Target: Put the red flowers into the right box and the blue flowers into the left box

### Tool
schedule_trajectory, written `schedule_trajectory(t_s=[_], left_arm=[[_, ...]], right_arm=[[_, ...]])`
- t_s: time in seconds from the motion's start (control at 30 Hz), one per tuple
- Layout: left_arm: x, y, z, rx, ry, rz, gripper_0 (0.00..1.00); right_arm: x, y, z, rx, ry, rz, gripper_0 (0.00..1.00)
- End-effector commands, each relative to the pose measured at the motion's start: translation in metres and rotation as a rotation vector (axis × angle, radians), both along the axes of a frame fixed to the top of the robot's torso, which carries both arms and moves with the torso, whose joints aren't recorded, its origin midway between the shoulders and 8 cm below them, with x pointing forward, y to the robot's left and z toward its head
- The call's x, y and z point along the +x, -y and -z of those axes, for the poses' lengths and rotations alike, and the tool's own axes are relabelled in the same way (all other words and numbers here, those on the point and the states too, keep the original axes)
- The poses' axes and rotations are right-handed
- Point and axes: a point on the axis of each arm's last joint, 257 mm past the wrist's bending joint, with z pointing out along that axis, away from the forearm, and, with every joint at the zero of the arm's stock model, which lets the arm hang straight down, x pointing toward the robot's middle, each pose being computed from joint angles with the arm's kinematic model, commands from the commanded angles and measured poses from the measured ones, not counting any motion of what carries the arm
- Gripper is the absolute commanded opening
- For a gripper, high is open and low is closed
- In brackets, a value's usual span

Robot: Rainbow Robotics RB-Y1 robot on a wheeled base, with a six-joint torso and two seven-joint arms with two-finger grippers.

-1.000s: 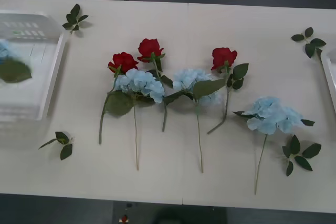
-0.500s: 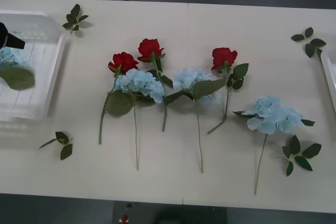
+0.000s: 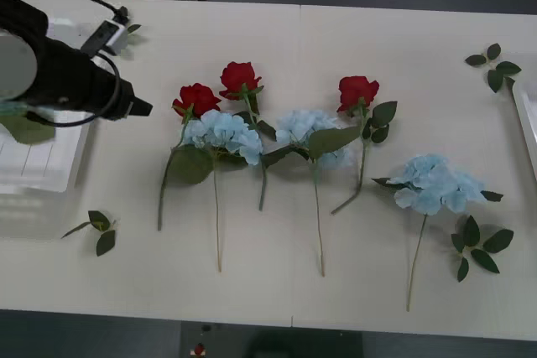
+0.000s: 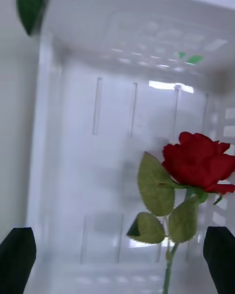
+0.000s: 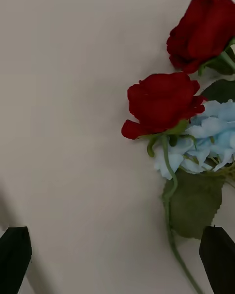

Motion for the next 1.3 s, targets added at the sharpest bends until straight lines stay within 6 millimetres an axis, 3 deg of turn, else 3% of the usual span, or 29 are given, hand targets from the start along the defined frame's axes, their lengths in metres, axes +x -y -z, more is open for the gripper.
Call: schedule_trajectory(t_s=[0.03,0.2,0.43,0.63,0.8,0.87,0.9,0.93,0.97,1.3], left_arm=[[0.005,0.014,0.014,0.060,0.024,0.030,1.00],[0.014,0.025,0.041,0.147,0.044,0.038,1.00],[0.027,0.049,0.066,0.136,0.037,0.054,1.00],[0.035,0.055,0.087,0.164,0.029,0.054,1.00],[0.041,0.055,0.102,0.174,0.033,0.051,1.00],[0.042,0.055,0.103,0.179,0.037,0.050,0.80],[0.042,0.053,0.103,0.187,0.039,0.049,0.44],[0.043,0.052,0.103,0.189,0.042,0.046,0.18],[0.043,0.051,0.103,0.192,0.040,0.045,0.00],[0.046,0.045,0.103,0.208,0.049,0.035,0.00]], right_arm=[[-0.002,-0.055,-0.009,0.099,0.020,0.005,1.00],[-0.016,-0.133,-0.005,0.220,0.035,-0.015,1.00],[-0.038,-0.221,0.008,0.347,0.019,-0.034,1.00],[-0.059,-0.270,0.037,0.384,-0.023,-0.034,1.00],[-0.076,-0.294,0.067,0.395,-0.086,0.003,1.00],[-0.082,-0.301,0.077,0.390,-0.103,0.021,1.00],[-0.084,-0.304,0.083,0.389,-0.112,0.026,1.00],[-0.085,-0.306,0.088,0.389,-0.119,0.029,1.00],[-0.086,-0.308,0.092,0.385,-0.123,0.030,1.00],[-0.085,-0.310,0.132,0.366,-0.157,0.067,1.00]])
